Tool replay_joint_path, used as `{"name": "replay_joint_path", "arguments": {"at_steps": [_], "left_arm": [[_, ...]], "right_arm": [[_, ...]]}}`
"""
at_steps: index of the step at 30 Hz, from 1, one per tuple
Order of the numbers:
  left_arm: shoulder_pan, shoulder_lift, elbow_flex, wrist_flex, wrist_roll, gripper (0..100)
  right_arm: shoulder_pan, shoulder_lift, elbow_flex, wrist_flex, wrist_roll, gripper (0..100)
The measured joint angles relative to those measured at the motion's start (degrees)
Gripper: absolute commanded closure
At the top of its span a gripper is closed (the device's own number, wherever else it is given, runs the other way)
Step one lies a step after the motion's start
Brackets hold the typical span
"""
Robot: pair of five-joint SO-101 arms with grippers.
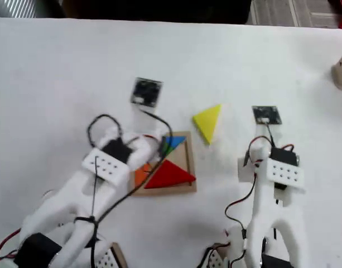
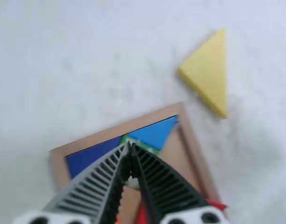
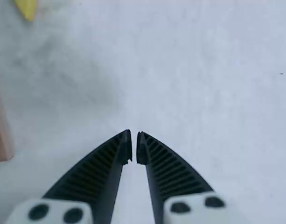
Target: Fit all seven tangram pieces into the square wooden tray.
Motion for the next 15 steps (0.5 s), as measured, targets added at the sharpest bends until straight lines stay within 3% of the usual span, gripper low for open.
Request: {"name": "replay_joint_path", "arguments": {"at_steps": [6,11,15], "left_arm": [[12.92,10.99,-7.38,-2.2,3.87,98],[15.03,23.38,-9.14,-6.68,4.22,98],[16.53,25.14,-9.14,-6.77,4.22,98]], "right_arm": [[2.73,0.88,0.18,-0.97,0.0,97.4],[2.73,2.02,0.18,-1.67,0.0,97.4],[2.73,2.11,0.18,-1.85,0.18,97.4]]}}
